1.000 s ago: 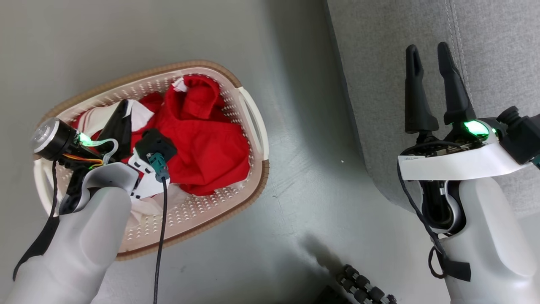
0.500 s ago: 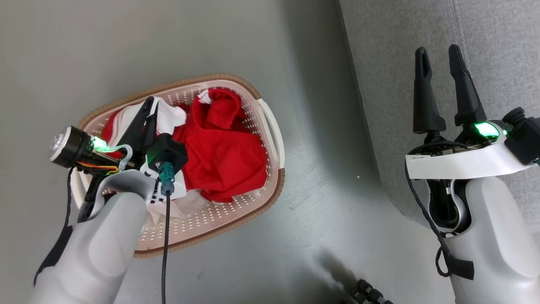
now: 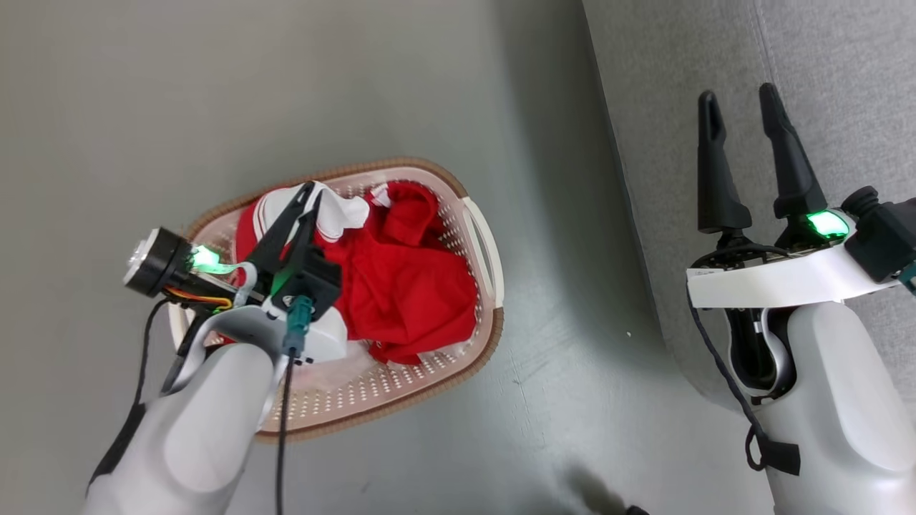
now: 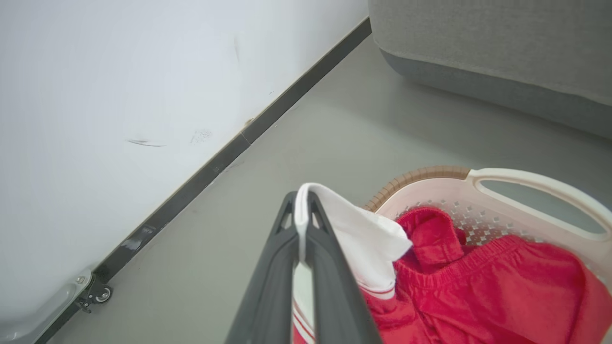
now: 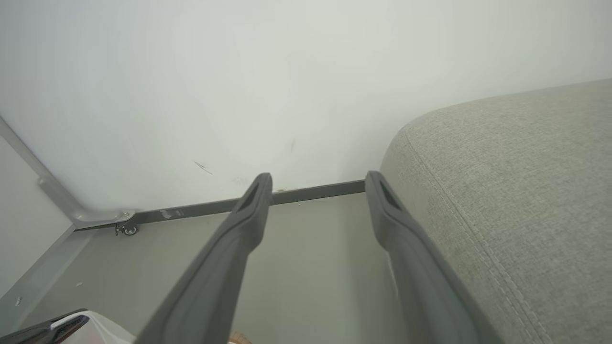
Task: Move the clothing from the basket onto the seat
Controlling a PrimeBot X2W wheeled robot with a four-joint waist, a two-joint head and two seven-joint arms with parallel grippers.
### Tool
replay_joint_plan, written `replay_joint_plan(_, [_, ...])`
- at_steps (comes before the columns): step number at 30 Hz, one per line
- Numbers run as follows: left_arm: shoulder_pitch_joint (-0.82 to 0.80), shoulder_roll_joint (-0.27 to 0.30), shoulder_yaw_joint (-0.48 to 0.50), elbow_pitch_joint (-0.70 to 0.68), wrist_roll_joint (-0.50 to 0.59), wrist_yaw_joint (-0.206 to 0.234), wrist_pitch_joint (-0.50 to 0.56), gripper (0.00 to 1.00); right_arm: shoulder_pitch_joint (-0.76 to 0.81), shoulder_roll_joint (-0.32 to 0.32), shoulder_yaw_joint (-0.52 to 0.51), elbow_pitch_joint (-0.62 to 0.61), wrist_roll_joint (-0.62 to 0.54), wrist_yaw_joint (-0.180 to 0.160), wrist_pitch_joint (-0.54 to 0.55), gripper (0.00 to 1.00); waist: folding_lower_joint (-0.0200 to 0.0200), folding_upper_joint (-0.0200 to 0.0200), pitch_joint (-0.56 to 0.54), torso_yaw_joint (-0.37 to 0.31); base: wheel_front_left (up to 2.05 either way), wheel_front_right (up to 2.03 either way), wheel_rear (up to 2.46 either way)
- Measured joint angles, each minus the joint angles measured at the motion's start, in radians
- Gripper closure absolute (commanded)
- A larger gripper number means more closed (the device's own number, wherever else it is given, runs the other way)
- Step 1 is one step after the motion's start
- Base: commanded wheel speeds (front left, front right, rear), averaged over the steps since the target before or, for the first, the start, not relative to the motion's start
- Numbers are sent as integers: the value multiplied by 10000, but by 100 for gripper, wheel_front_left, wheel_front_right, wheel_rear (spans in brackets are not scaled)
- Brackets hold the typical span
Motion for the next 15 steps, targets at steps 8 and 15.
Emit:
replay_joint_plan(8, [336,155,497,-610,-535,13,-54,100,116,-12,-196,59,-357,0,0,0,0,0,-635,281,0,0,0])
replay_joint_plan(15, [749,111,545,-1060,-813,0,-82,100,389,-17,-196,267,-686,0,0,0,-1,0,-1233,548,0,0,0])
